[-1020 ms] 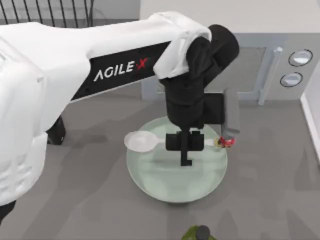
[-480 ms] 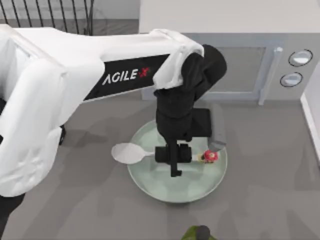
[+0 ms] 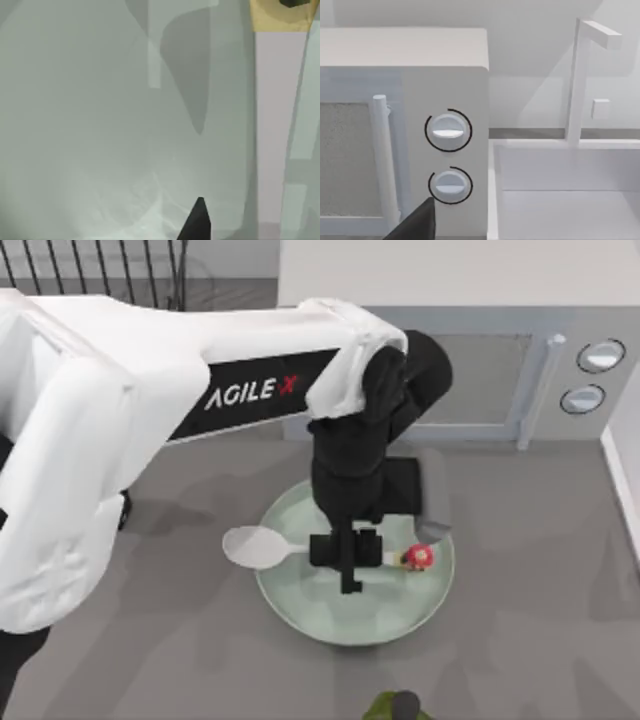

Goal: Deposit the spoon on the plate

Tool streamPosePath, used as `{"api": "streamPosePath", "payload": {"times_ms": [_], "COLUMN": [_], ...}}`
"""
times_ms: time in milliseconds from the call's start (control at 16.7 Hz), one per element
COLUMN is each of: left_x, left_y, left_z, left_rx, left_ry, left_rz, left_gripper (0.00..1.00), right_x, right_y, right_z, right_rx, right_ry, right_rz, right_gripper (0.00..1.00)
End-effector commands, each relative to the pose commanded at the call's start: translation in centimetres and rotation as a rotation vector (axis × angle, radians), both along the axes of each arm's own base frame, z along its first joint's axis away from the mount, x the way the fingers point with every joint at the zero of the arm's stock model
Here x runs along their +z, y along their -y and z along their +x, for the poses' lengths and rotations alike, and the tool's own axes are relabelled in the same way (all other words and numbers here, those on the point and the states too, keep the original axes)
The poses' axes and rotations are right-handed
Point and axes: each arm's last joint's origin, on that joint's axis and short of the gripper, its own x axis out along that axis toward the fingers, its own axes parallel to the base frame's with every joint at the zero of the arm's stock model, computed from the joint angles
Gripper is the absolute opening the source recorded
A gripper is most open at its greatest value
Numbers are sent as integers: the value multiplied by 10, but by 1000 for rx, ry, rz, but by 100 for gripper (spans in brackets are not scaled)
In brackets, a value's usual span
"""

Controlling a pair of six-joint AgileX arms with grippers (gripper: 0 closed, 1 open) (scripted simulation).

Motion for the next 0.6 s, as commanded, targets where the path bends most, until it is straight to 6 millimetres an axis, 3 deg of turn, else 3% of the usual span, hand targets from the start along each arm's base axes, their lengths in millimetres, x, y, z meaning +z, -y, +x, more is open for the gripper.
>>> {"api": "streamPosePath", "payload": {"times_ms": [300, 600], "left_x": [0, 0], "left_y": [0, 0], "left_z": [0, 0], "left_rx": [0, 0], "left_ry": [0, 0], "left_rz": [0, 0], "left_gripper": [98, 100], "right_x": [0, 0], "right_y": [0, 0], "right_z": [0, 0], "right_rx": [0, 0], "right_ry": [0, 0], "right_rz": [0, 0], "right_gripper": [100, 100]}}
